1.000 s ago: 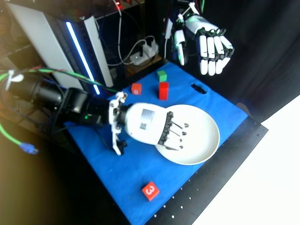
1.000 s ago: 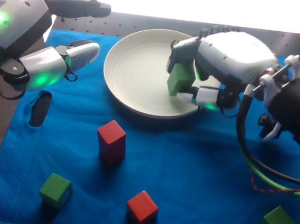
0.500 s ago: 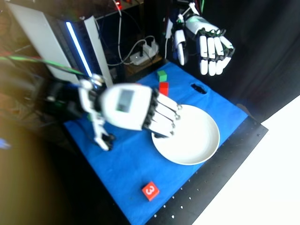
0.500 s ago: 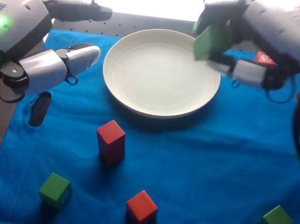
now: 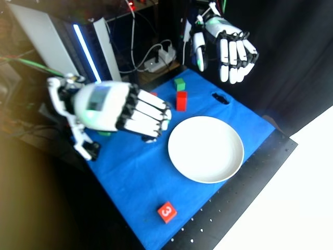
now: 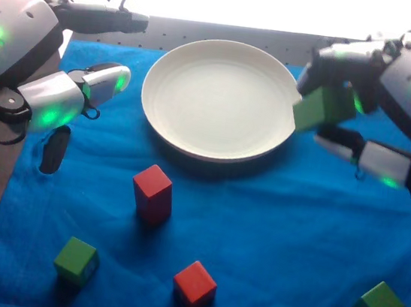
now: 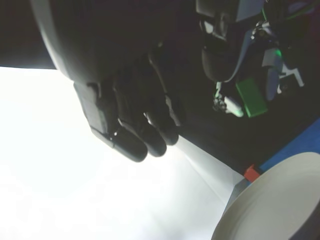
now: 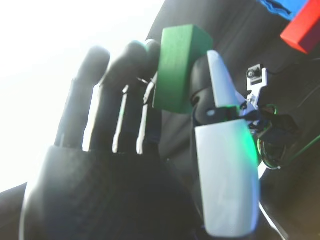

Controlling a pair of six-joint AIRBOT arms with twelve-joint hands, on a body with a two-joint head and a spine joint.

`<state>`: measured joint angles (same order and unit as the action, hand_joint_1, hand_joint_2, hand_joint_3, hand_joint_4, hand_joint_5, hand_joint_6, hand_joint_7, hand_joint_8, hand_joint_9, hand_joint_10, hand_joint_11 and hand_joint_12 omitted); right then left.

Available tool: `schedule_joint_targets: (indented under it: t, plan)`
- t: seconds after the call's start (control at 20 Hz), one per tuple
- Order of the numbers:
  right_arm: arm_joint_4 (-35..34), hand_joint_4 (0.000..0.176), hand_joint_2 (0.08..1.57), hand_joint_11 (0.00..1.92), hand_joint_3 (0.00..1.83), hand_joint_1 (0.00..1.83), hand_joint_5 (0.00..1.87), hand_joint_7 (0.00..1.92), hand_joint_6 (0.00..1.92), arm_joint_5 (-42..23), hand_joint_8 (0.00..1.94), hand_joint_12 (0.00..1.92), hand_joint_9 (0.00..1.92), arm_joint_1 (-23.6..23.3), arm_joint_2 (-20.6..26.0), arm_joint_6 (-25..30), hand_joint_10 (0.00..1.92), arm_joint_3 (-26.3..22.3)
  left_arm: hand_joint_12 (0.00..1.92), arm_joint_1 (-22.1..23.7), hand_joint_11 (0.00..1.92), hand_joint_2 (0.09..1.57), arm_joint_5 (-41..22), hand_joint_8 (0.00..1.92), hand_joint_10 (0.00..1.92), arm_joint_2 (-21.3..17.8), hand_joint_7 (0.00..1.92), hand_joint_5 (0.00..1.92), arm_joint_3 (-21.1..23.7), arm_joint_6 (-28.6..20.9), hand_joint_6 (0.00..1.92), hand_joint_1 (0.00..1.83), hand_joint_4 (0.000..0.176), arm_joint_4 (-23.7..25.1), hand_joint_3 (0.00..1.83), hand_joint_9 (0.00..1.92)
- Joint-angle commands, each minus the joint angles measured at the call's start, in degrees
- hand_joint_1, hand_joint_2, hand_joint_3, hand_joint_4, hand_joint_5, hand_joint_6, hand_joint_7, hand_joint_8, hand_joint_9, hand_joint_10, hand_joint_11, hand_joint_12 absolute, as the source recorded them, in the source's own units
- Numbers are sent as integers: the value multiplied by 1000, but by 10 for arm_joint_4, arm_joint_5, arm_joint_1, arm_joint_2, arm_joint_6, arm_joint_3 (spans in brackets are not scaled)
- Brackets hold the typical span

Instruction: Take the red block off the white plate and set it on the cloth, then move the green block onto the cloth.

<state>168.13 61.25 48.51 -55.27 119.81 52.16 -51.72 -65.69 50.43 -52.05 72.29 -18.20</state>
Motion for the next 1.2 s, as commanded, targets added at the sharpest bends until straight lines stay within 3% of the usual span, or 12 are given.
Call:
schedule_joint_targets:
  t: [0.0,0.1,0.2,0.25,0.3,0.5,0.6,0.7,0.75,0.8,0.9,1.15]
  plan:
    - [21,0,1180,823,0,1250,856,906,964,77,1421,1921,920,1,3,1,1679,-5,1412,4,92,1344,-73,6,565,-3,656,630,2,0,4,420,51,10,1,422]
    - [18,0,1223,680,4,1326,793,779,1027,79,1480,1921,684,20,7,1,1694,-12,1394,3,111,1344,-76,2,569,-3,650,620,3,0,0,396,62,10,1,435]
    - [10,0,1208,644,0,1240,832,821,1031,79,1528,1921,726,36,8,2,1799,-17,1376,2,94,1344,-78,2,508,-3,645,619,4,0,1,367,77,9,0,442]
    - [8,0,1228,578,4,1324,775,787,1117,79,1460,1921,644,44,9,5,1710,-20,1375,2,104,1348,-78,5,506,-3,654,628,5,0,5,376,71,9,0,453]
    - [5,0,1225,588,1,1345,774,798,1129,79,1414,1921,649,49,8,6,1665,-21,1369,2,90,1351,-78,1,499,-3,643,615,5,0,1,360,81,9,1,441]
    - [-10,0,1159,796,0,1257,873,952,1062,77,1206,1799,895,64,5,6,1433,-21,1379,2,78,1327,-78,11,428,-2,686,654,6,0,8,434,73,9,0,478]
    - [-17,0,1163,828,0,1368,803,895,1083,76,1178,1703,856,70,3,6,1429,-21,1442,2,58,1324,-78,9,594,-1,687,648,6,0,4,416,63,9,0,421]
    - [-24,0,1172,722,3,1229,758,963,1227,75,1166,1691,781,76,-1,6,1271,-21,1488,2,36,1327,-78,1,706,-1,667,639,6,0,0,404,63,9,1,358]
    - [-27,0,1087,504,0,1176,553,673,899,74,954,1701,575,78,-2,6,1213,-21,1441,2,26,1334,-79,0,663,0,659,635,6,0,0,375,56,9,0,359]
    - [-29,0,1053,338,0,1137,504,555,707,73,803,1724,438,79,-3,6,1171,-21,1409,2,46,1333,-79,1,613,0,662,639,6,0,2,359,45,9,0,386]
    - [-37,0,991,19,0,1061,426,413,478,72,589,1718,234,85,-4,6,1068,-21,1359,2,50,1344,-79,1,476,1,656,634,6,0,3,356,44,8,0,435]
    - [-41,0,949,70,0,1034,376,341,405,72,565,1714,172,87,-4,6,1097,-23,1327,0,35,1332,-82,4,328,1,640,632,7,0,3,354,51,7,0,476]
